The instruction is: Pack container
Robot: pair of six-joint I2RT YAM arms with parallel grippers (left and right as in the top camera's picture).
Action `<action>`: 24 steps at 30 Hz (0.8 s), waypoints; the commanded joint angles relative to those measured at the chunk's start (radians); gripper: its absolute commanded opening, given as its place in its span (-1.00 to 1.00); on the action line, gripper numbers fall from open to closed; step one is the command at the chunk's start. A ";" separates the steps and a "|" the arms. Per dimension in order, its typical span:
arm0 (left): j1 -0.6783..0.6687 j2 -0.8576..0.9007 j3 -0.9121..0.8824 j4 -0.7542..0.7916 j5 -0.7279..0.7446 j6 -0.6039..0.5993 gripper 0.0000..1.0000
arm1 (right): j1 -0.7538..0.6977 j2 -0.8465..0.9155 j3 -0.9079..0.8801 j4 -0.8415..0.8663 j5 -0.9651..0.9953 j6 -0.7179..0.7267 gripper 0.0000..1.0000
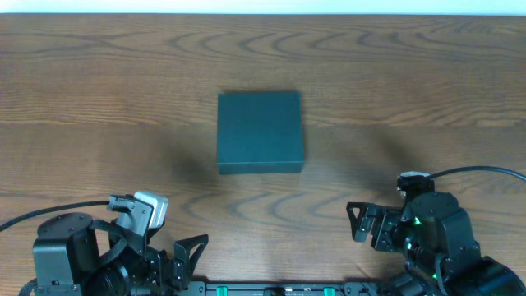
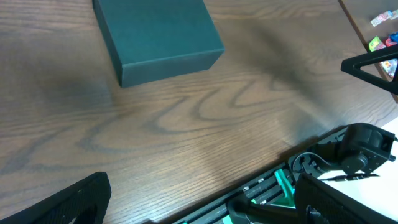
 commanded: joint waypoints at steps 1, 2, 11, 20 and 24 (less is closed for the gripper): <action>0.001 -0.003 -0.002 0.002 -0.012 -0.007 0.90 | 0.015 -0.002 -0.006 -0.002 0.011 0.020 0.99; 0.001 -0.003 -0.002 0.002 -0.019 -0.007 0.90 | 0.015 -0.002 -0.006 -0.002 0.011 0.020 0.99; 0.001 -0.003 -0.002 0.002 -0.108 -0.007 0.90 | 0.015 -0.002 -0.006 -0.002 0.011 0.021 0.99; 0.007 -0.125 -0.066 0.177 -0.337 -0.003 0.91 | 0.015 -0.002 -0.006 -0.002 0.011 0.020 0.99; 0.050 -0.244 -0.200 0.316 -0.460 -0.003 0.90 | 0.015 -0.002 -0.006 -0.002 0.011 0.020 0.99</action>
